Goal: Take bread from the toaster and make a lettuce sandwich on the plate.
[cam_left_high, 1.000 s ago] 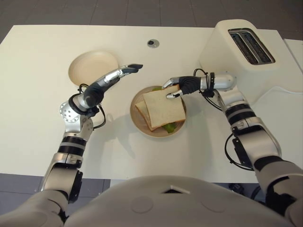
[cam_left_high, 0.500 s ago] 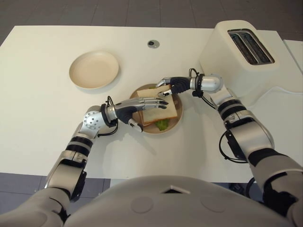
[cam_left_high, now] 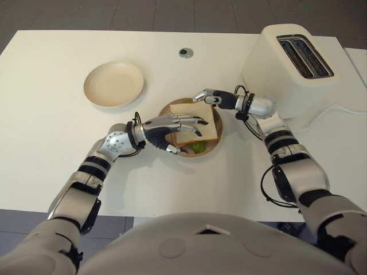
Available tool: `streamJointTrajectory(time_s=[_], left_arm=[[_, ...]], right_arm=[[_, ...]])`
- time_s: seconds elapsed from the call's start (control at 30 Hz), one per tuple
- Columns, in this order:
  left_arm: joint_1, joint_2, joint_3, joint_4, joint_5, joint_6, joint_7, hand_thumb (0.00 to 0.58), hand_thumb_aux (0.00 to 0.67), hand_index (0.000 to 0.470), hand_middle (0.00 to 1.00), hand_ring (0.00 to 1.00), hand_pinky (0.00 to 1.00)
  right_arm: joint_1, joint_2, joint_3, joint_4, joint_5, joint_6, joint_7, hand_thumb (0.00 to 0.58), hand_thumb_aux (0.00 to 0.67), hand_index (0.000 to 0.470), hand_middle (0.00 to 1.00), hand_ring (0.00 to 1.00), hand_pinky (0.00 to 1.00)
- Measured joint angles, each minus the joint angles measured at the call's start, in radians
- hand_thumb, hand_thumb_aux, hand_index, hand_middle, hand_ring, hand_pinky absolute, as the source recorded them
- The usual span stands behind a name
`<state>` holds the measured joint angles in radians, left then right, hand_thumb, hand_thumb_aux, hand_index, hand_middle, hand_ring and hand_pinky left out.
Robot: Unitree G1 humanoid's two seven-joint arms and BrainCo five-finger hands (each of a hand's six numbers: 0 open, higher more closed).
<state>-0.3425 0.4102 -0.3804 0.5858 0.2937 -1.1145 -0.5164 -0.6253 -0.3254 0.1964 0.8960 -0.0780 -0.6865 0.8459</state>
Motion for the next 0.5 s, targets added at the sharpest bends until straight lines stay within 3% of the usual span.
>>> streamJointTrajectory(time_s=[0.27, 0.43, 0.5], left_arm=[[-0.009, 0.01, -0.027, 0.002, -0.003, 0.0, 0.041, 0.42, 0.318, 0.223, 0.0, 0.0, 0.0], [-0.004, 0.032, -0.054, 0.035, 0.015, 0.026, 0.04, 0.413, 0.31, 0.217, 0.0, 0.0, 0.0], [0.006, 0.034, -0.059, 0.038, 0.016, 0.027, 0.048, 0.395, 0.292, 0.205, 0.0, 0.0, 0.0]], right_arm=[[0.004, 0.015, -0.071, -0.037, 0.002, 0.004, -0.041, 0.0, 0.0, 0.0, 0.46, 0.46, 0.46], [-0.011, 0.023, -0.092, -0.037, -0.003, 0.0, -0.146, 0.0, 0.0, 0.0, 0.46, 0.46, 0.46], [-0.071, 0.019, -0.095, -0.026, -0.03, -0.008, -0.23, 0.0, 0.0, 0.0, 0.46, 0.46, 0.46]])
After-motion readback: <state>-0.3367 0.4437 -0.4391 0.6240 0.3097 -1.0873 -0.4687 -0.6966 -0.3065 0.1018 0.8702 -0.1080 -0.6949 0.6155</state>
